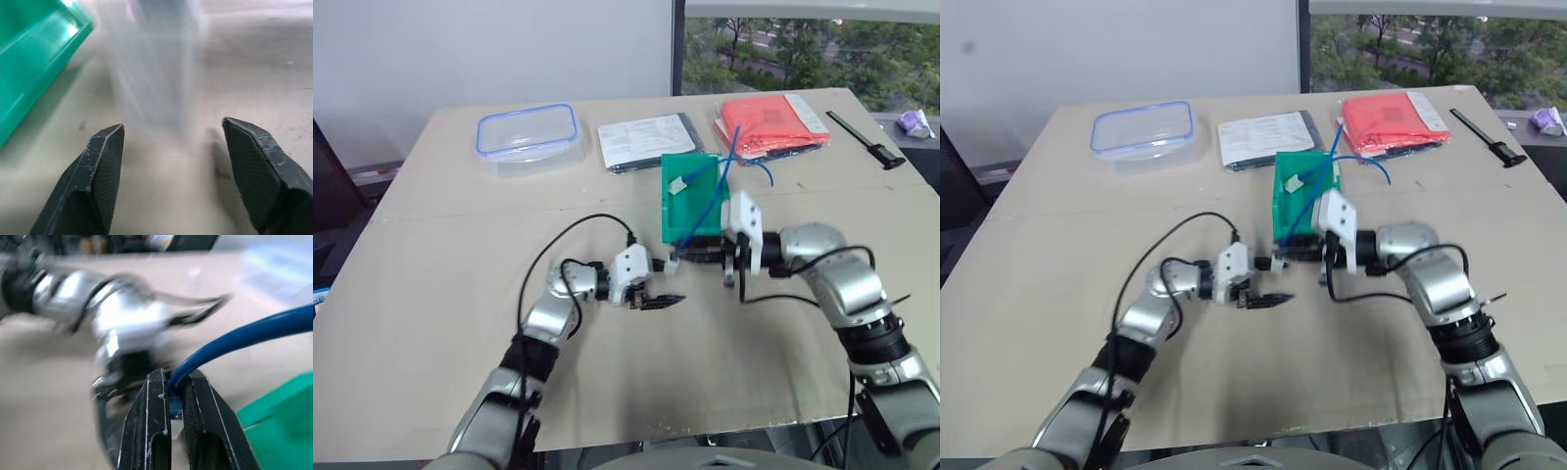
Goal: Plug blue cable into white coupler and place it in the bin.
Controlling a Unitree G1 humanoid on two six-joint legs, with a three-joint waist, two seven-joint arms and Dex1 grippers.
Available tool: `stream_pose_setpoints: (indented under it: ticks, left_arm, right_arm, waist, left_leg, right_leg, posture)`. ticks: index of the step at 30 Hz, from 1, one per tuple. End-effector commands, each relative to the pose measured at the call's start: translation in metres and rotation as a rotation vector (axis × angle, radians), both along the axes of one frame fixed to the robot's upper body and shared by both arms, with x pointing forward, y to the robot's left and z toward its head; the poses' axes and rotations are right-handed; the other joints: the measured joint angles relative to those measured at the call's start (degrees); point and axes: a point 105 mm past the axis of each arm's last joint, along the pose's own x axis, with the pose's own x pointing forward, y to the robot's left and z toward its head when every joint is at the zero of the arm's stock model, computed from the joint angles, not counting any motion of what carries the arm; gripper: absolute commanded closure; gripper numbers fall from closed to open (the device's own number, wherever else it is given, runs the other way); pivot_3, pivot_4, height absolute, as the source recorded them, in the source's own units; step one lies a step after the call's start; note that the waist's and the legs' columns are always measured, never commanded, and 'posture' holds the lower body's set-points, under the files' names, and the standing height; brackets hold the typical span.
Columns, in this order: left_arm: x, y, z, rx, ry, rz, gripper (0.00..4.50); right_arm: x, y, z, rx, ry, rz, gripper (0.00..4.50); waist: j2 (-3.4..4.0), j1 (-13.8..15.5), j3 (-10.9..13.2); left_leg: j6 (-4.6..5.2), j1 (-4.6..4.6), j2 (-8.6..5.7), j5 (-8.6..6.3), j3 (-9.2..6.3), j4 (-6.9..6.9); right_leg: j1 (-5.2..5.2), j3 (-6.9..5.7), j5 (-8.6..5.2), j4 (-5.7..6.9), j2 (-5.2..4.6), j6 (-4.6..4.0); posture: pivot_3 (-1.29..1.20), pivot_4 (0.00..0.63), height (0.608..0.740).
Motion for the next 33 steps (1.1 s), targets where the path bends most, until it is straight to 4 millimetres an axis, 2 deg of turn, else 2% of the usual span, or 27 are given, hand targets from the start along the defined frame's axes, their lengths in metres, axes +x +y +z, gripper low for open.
stream_pose_setpoints:
  ticks: [1, 3, 5, 9, 12, 15, 16, 20, 21, 22, 23, 27, 31, 33]
  left_arm:
    - [0.001, 0.014, 0.054, -0.11, -0.059, 0.177, 1.14]
    - [-0.001, 0.019, 0.069, -0.142, -0.04, 0.252, 1.14]
    - [-0.004, 0.022, 0.083, -0.151, -0.022, 0.31, 1.14]
    - [0.001, 0.022, 0.101, -0.15, -0.032, 0.389, 1.14]
    - [0.008, 0.02, 0.114, -0.167, -0.038, 0.425, 1.14]
    - [0.01, 0.021, 0.114, -0.157, -0.027, 0.442, 1.06]
    - [0.01, 0.023, 0.114, -0.153, -0.023, 0.447, 1.06]
    - [0.009, 0.025, 0.111, -0.147, -0.012, 0.461, 1.06]
    - [0.009, 0.025, 0.11, -0.146, -0.01, 0.463, 1.06]
    - [0.008, 0.025, 0.11, -0.146, -0.01, 0.463, 1.06]
    - [0.007, 0.025, 0.11, -0.146, -0.011, 0.463, 1.06]
    - [0.001, 0.026, 0.111, -0.165, -0.034, 0.467, 1.06]
    - [-0.01, 0.037, 0.098, -0.143, -0.063, 0.504, 1.06]
    - [-0.029, 0.045, 0.081, -0.109, -0.041, 0.498, 1.06]
  right_arm:
    - [0.014, -0.01, 0.038, 0.102, 0.049, -0.081, 4.5]
    - [0.031, -0.017, 0.048, 0.148, 0.117, -0.135, 4.5]
    - [0.065, -0.027, 0.052, 0.162, 0.177, -0.281, 4.5]
    - [0.108, -0.031, 0.046, 0.152, 0.273, -0.417, 4.5]
    - [0.134, -0.036, 0.038, 0.137, 0.306, -0.529, 4.5]
    - [0.146, -0.043, 0.037, 0.127, 0.281, -0.588, 3.35]
    - [0.147, -0.044, 0.04, 0.134, 0.276, -0.59, 3.25]
    - [0.154, -0.064, 0.046, 0.141, 0.228, -0.669, 1.42]
    - [0.154, -0.072, 0.045, 0.13, 0.212, -0.696, 0.78]
    - [0.154, -0.08, 0.045, 0.12, 0.199, -0.715, 0.33]
    - [0.15, -0.09, 0.045, 0.103, 0.185, -0.717, 0.19]
    - [0.119, -0.117, 0.038, 0.037, 0.112, -0.64, 0.19]
    - [0.066, -0.121, 0.019, 0.049, -0.002, -0.469, 0.19]
    - [0.037, -0.122, 0.007, 0.117, -0.016, -0.41, 0.19]
  waist:
    - [-0.03, 0.25, 0.06]
    - [-0.05, 0.64, 0.08]
    - [-0.06, 0.5, 0.14]
    - [-0.07, 0.56, 0.16]
    - [-0.14, 0.3, 0.23]
    - [-0.14, 0.22, 0.24]
    - [-0.14, 0.18, 0.24]
    - [-0.13, 0.15, 0.27]
    - [-0.14, 0.16, 0.27]
    - [-0.13, 0.2, 0.27]
    - [-0.13, 0.28, 0.28]
    - [-0.17, 0.91, 0.3]
    - [-0.16, 0.26, 0.31]
    - [-0.15, -0.08, 0.31]
  left_leg:
    - [-0.02, -0.08, 0.01, 0.01, -0.01, 0.0]
    - [-0.03, -0.13, -0.01, 0.02, -0.02, 0.02]
    - [-0.03, -0.17, -0.05, 0.02, -0.04, 0.04]
    - [-0.29, -0.26, -0.08, 0.17, -0.03, 0.01]
    - [-0.42, -0.71, -0.09, 0.26, 0.12, 0.0]
    - [-0.43, -0.71, -0.07, 0.26, 0.21, -0.08]
    - [-0.43, -0.7, -0.06, 0.26, 0.21, -0.09]
    - [-0.43, -0.75, -0.06, 0.26, 0.28, -0.15]
    - [-0.43, -0.75, -0.06, 0.26, 0.29, -0.14]
    - [-0.43, -0.75, -0.06, 0.26, 0.29, -0.13]
    - [-0.43, -0.75, -0.06, 0.26, 0.3, -0.11]
    - [-0.43, -0.8, -0.07, 0.26, 0.19, -0.06]
    - [-0.42, -0.78, -0.02, 0.25, 0.26, -0.1]
    - [-0.42, -0.72, 0.03, 0.25, 0.35, -0.14]
  right_leg:
    - [-0.07, 0.0, 0.01, 0.01, -0.01, -0.01]
    - [-0.09, -0.02, 0.01, -0.01, -0.03, -0.01]
    - [-0.08, -0.07, 0.01, -0.05, -0.07, -0.01]
    - [-0.17, -0.09, 0.01, -0.09, -0.06, -0.02]
    - [-0.65, -0.03, 0.04, 0.04, -0.03, -0.06]
    - [-0.67, -0.01, 0.04, -0.04, -0.02, -0.06]
    - [-0.67, -0.01, 0.04, -0.07, -0.02, -0.06]
    - [-0.75, 0.01, 0.04, -0.12, -0.02, -0.06]
    - [-0.74, 0.02, 0.04, -0.13, -0.02, -0.06]
    - [-0.74, 0.02, 0.04, -0.12, -0.02, -0.06]
    - [-0.74, 0.03, 0.04, -0.11, -0.02, -0.06]
    - [-0.69, 0.03, 0.04, -0.13, -0.06, -0.06]
    - [-0.68, 0.11, 0.03, -0.17, -0.04, -0.05]
    - [-0.7, 0.23, 0.04, -0.14, 0.01, -0.05]
  posture:
    - [0.0, 0.15, 0.74]
    - [0.0, 0.15, 0.74]
    - [0.0, 0.15, 0.74]
    - [0.0, 0.15, 0.74]
    - [0.0, 0.15, 0.74]
    - [0.0, 0.15, 0.74]
    - [0.0, 0.15, 0.74]
    - [0.0, 0.15, 0.74]
    - [0.0, 0.15, 0.74]
    - [0.0, 0.15, 0.74]
    - [0.0, 0.15, 0.74]
    - [0.0, 0.15, 0.74]
    - [0.0, 0.15, 0.74]
    - [0.0, 0.15, 0.74]
